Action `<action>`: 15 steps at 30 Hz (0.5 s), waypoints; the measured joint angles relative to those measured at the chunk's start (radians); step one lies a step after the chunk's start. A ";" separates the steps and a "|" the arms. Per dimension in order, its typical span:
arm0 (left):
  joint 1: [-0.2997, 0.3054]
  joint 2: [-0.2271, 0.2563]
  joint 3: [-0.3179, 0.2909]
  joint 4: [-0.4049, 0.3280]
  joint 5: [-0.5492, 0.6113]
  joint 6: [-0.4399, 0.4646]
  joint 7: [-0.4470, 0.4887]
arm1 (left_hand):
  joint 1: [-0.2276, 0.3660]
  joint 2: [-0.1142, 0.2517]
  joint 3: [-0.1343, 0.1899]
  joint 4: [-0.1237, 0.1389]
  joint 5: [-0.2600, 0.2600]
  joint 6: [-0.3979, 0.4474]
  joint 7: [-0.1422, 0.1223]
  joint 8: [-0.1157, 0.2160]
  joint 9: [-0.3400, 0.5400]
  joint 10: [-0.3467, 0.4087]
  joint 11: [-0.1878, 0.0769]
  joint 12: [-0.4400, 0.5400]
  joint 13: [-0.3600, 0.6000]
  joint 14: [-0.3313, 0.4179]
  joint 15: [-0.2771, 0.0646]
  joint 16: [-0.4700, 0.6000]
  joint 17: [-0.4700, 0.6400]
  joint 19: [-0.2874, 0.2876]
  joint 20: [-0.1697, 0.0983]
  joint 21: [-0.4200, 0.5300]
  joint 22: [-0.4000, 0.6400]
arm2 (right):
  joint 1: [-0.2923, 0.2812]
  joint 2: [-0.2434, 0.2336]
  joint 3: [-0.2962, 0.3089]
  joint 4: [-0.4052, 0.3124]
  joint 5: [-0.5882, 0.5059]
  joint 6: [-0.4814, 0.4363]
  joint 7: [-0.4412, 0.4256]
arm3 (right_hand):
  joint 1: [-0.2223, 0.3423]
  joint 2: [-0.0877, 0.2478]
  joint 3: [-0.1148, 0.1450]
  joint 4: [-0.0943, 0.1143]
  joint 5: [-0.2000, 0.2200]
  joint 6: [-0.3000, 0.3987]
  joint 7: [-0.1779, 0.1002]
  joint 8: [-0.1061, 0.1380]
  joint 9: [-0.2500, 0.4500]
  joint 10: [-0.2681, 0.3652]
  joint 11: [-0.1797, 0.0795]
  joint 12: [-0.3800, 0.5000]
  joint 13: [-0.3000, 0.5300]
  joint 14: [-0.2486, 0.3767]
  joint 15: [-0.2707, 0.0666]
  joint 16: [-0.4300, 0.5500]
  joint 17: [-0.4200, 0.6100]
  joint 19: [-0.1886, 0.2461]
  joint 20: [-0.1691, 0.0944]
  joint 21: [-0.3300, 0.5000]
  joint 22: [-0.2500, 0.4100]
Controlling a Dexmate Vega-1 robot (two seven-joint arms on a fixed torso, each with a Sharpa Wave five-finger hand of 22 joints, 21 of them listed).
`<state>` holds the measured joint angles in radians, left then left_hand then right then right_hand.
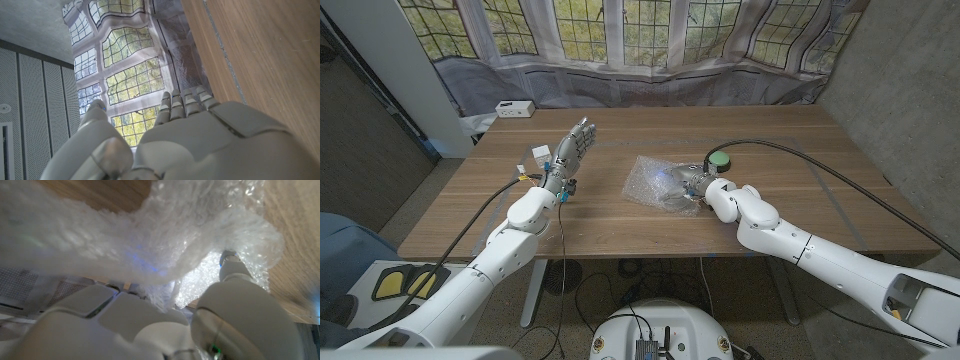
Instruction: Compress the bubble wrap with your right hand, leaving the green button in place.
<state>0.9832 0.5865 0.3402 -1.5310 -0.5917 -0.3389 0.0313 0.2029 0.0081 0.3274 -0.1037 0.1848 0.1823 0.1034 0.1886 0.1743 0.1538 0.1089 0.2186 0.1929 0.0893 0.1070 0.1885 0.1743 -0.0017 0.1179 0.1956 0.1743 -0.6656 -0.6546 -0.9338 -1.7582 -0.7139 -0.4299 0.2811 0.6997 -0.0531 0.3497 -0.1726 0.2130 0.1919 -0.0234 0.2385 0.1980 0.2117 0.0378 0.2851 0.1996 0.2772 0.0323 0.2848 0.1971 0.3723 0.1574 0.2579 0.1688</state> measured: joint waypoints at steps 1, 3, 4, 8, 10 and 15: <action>0.000 0.000 0.000 0.000 0.000 0.000 0.000 | 0.000 0.000 0.000 0.000 0.000 0.000 0.000 0.000 0.000 0.000 0.000 0.000 0.000 0.000 0.000 0.000 0.000 0.000 0.000 0.000 0.000 | 0.000 0.000 0.000 0.002 0.000 0.000 0.000 | 0.019 0.004 0.006 -0.001 0.002 0.011 0.001 0.000 0.000 0.013 0.001 0.001 0.000 0.017 -0.006 0.005 0.000 0.000 0.000 0.002 0.000; 0.000 0.000 0.000 0.000 0.000 0.000 0.000 | 0.000 0.000 0.000 0.000 0.000 0.000 0.000 0.000 0.000 0.000 0.000 0.000 0.000 0.000 0.000 0.000 0.000 -0.002 0.002 0.000 0.000 | -0.001 0.001 0.001 0.004 0.009 0.003 -0.012 | 0.055 0.012 0.013 -0.002 0.002 0.030 0.000 0.000 0.000 0.036 -0.004 0.004 0.000 0.052 -0.014 0.016 0.002 0.013 0.001 0.018 0.000; 0.000 0.000 0.000 0.000 0.000 0.000 0.000 | 0.000 0.000 0.000 0.000 0.000 0.000 0.000 0.000 0.000 0.000 0.000 0.000 0.000 0.000 0.000 0.000 0.000 -0.005 0.005 0.000 0.000 | -0.001 0.001 0.001 0.006 0.012 0.004 -0.016 | 0.073 0.016 0.017 -0.001 0.002 0.039 0.000 0.000 0.000 0.049 -0.005 0.005 0.000 0.069 -0.019 0.021 0.003 0.019 0.000 0.020 0.000; 0.000 0.000 0.000 0.000 0.000 0.002 0.000 | 0.000 0.000 0.000 0.000 0.000 0.000 0.000 0.000 0.000 0.000 0.000 0.000 0.000 0.000 0.000 0.000 0.005 -0.004 0.007 0.000 0.000 | -0.003 0.002 0.002 0.011 0.026 0.011 -0.032 | 0.145 0.030 0.024 0.001 0.002 0.094 -0.001 0.009 0.000 0.109 -0.008 0.020 0.000 0.114 -0.015 0.053 0.004 0.043 -0.004 0.024 0.000; 0.000 0.000 0.001 0.000 -0.001 0.002 0.000 | 0.000 0.000 0.000 0.000 0.000 0.003 -0.003 0.000 0.000 0.004 -0.004 0.000 0.000 0.000 0.000 0.000 0.005 -0.002 0.009 0.000 0.000 | -0.004 0.003 0.003 0.014 0.032 0.014 -0.041 | 0.176 0.037 0.024 0.001 0.002 0.127 -0.001 0.013 0.000 0.149 -0.013 0.032 0.001 0.138 -0.015 0.073 0.004 0.045 -0.005 0.061 0.000; 0.000 0.001 0.001 0.000 -0.002 0.004 0.000 | 0.000 0.000 0.000 0.000 0.000 0.005 -0.005 0.000 0.000 0.004 -0.004 0.000 0.000 0.004 0.004 0.000 0.005 -0.006 0.013 0.000 0.000 | -0.009 0.004 0.005 0.021 0.049 0.023 -0.063 | 0.251 0.060 0.025 0.001 -0.003 0.221 -0.007 0.028 0.000 0.240 -0.029 0.055 0.002 0.141 -0.013 0.123 0.004 0.045 -0.005 0.092 0.001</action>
<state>0.9837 0.5870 0.3411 -1.5311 -0.5939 -0.3349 0.0311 0.2029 0.0081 0.3274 -0.1037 0.1848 0.1878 0.0980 0.1886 0.1743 0.1574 0.1052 0.2186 0.1928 0.0934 0.1111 0.1885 0.1797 -0.0074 0.1310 0.1956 0.1743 -0.6743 -0.6508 -0.9283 -1.7377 -0.6652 -0.4074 0.2177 0.9509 0.0069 0.3745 -0.1712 0.2097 0.4130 -0.0299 0.2666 0.1975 0.4513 0.0091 0.3400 0.2016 0.4184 0.0195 0.4074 0.2007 0.4171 0.1521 0.3503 0.1693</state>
